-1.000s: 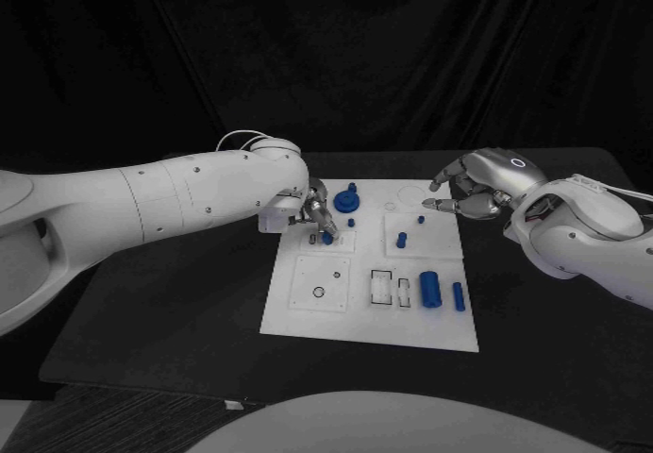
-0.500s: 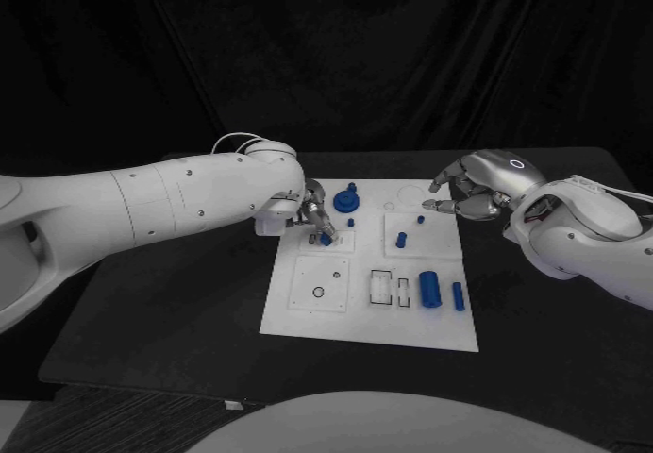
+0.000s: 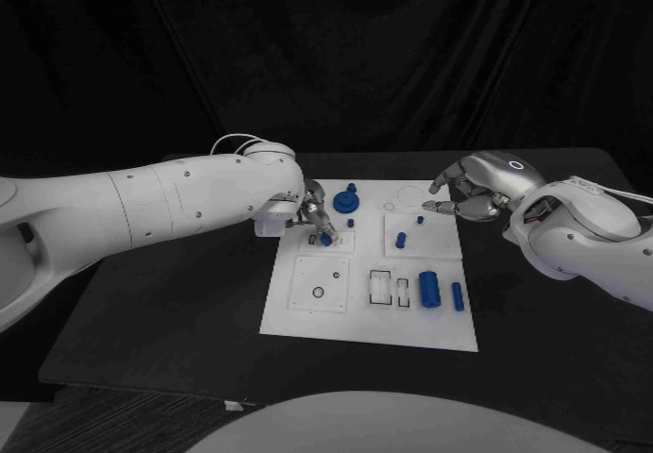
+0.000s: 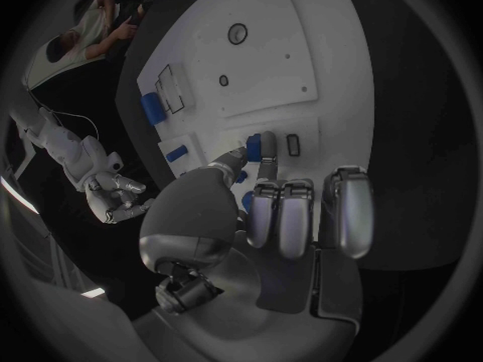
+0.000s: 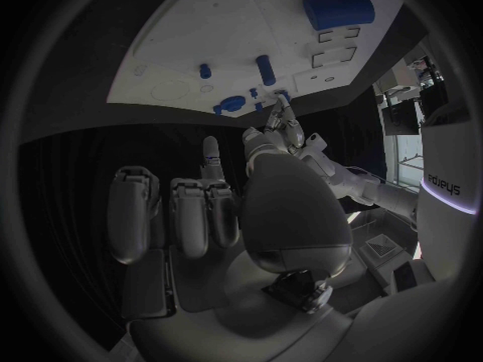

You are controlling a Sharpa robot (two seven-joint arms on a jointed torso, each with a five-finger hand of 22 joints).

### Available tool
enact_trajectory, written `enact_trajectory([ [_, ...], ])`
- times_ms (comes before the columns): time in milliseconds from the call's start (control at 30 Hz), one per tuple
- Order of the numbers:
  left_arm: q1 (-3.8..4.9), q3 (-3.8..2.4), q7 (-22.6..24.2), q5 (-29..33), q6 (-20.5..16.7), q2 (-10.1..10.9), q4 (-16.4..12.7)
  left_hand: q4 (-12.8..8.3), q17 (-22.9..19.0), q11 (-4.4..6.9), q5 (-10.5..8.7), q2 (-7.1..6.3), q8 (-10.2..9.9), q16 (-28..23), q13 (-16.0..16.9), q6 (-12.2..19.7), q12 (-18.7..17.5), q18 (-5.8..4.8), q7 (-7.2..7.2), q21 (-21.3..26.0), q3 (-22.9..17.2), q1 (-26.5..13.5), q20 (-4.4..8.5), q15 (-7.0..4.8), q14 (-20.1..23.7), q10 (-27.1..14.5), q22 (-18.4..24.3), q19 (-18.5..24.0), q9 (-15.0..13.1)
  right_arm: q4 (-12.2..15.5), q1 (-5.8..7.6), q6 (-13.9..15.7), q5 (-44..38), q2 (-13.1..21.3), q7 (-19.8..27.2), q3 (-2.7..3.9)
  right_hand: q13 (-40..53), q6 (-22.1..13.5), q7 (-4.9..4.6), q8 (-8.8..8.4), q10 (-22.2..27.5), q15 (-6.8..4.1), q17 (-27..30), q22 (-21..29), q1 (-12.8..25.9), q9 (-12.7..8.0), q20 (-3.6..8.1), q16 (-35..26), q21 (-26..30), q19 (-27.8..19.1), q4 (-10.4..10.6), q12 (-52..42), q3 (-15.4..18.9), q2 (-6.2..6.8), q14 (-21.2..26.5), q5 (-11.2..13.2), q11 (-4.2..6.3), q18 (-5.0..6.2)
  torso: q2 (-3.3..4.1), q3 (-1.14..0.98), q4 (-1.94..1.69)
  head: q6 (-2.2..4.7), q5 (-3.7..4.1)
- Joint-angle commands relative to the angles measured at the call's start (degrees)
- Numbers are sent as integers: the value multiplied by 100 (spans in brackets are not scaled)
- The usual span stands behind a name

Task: Assemble the parts on the task board

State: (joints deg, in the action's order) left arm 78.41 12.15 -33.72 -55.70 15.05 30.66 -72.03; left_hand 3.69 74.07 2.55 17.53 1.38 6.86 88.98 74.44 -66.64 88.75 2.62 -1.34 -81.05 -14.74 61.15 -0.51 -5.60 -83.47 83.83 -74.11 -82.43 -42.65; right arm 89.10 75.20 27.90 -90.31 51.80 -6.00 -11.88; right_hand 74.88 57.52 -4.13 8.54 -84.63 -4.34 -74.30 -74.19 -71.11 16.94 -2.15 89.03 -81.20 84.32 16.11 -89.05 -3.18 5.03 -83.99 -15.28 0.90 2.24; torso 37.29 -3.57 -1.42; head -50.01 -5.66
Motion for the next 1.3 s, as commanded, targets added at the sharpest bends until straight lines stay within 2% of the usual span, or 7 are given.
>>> enact_trajectory([
  [33, -9, -4, 71, 20, -91, 1, -4, -142, 1593, 58, 147, 31, -59, 102, 1556, -63, 125, 56, 20, 102, -557, -54, -4, -40, -653, 617, -618, -13, -30, -9, -17, -25, -36, -9, -111, 5, 1512, -12, -41, -4, -537, 33, -1517, -1281, -90, 25, -19, 73, 9, 145, -10, -95, -189, -94, -590, -51, -44, 3, 7, 4, 6, 1, -10],
  [467, -8, -4, 142, 20, -163, -1, 25, -148, 1593, 59, 146, 32, -57, 102, 1556, -67, 125, 59, 23, 118, -574, -53, -3, -41, -653, 617, -606, -7, -36, -10, -22, -48, -36, -10, -127, 5, 1512, -12, -41, -4, -537, 33, -1517, -1281, -90, 25, -19, 73, 9, 145, -10, -95, -189, -94, -590, -51, -44, 3, 20, 5, -3, 1, 7],
  [833, -9, -4, 192, 20, -204, -36, 108, -152, 1593, 60, 145, 35, -62, 102, 1556, -61, 125, 63, 22, 134, -589, -53, -2, -42, -653, 617, -594, 0, -39, -12, -22, -61, -36, -14, -132, 5, 1512, -20, -43, -10, -537, 32, -1513, -1280, -98, 22, -19, 71, 14, 143, -11, -95, -189, -96, -589, -52, -43, 4, 15, 3, 5, 1, 3],
  [1300, -10, -4, 194, 20, -127, -50, 136, -154, 1593, 59, 146, 40, -65, 102, 1556, -56, 125, 67, 20, 152, -604, -55, -1, -43, -653, 617, -581, 8, -42, -11, -23, -68, -36, -16, -133, 5, 1512, -26, -44, -15, -537, 31, -1507, -1278, -104, 20, -19, 68, 18, 141, -11, -95, -190, -98, -587, -54, -41, 5, 17, 4, 4, 1, -13],
])
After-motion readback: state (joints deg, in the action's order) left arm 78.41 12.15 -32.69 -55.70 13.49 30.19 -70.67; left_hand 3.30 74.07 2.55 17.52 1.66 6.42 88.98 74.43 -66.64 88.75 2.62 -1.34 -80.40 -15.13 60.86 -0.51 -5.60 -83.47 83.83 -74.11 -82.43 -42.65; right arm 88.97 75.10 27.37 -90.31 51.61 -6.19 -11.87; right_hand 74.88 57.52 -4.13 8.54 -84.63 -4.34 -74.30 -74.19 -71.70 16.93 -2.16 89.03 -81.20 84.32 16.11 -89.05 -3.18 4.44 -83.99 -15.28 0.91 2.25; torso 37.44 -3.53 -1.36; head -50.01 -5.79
